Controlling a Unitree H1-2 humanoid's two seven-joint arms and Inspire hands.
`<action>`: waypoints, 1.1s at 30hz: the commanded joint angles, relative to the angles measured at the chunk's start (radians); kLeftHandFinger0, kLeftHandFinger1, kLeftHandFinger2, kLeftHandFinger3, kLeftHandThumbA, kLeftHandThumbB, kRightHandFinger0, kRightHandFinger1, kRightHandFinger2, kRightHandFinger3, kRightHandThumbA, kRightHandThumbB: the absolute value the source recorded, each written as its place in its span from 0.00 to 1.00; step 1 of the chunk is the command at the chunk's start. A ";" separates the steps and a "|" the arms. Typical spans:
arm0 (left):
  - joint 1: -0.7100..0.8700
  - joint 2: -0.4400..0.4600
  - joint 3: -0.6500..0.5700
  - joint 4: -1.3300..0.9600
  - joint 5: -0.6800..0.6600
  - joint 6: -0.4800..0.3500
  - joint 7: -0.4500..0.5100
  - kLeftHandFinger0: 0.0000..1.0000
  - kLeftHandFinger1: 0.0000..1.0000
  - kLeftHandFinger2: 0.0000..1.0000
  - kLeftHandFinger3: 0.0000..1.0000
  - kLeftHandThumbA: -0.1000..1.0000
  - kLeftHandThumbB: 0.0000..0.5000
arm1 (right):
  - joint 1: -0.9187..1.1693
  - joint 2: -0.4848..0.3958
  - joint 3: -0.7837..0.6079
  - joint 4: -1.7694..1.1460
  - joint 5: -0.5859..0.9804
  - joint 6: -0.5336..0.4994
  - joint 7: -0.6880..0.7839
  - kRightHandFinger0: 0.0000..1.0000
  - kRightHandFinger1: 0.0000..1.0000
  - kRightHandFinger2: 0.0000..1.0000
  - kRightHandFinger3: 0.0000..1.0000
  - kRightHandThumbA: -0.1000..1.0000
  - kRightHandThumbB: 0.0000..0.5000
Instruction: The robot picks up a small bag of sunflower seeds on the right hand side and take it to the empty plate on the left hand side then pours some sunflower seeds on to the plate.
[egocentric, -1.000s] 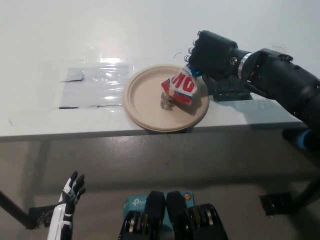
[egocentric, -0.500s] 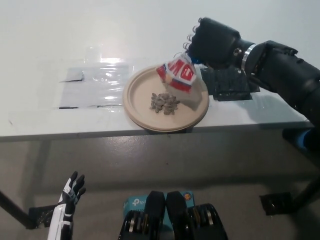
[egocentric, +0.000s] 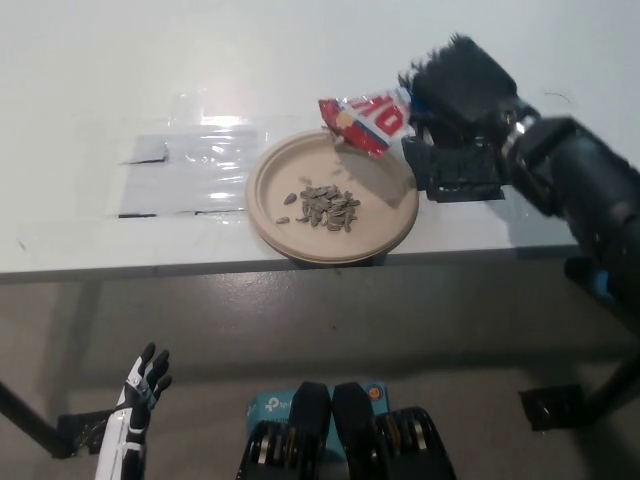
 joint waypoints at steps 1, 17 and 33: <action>0.008 0.000 0.002 -0.022 -0.004 -0.029 -0.003 1.00 1.00 1.00 1.00 1.00 0.27 | -0.046 0.010 -0.062 0.018 0.101 0.027 -0.017 0.00 0.24 0.79 0.16 0.00 0.46; 0.043 -0.008 0.009 -0.009 -0.016 -0.047 0.000 1.00 1.00 1.00 1.00 1.00 0.24 | 0.013 -0.011 -0.187 0.052 0.237 -0.046 -0.059 0.00 0.27 0.77 0.83 0.00 0.30; 0.048 -0.016 0.015 -0.002 0.001 -0.052 0.011 1.00 1.00 1.00 1.00 1.00 0.21 | 0.037 -0.053 -0.207 0.058 0.275 -0.037 -0.063 0.00 0.28 0.77 0.81 0.00 0.25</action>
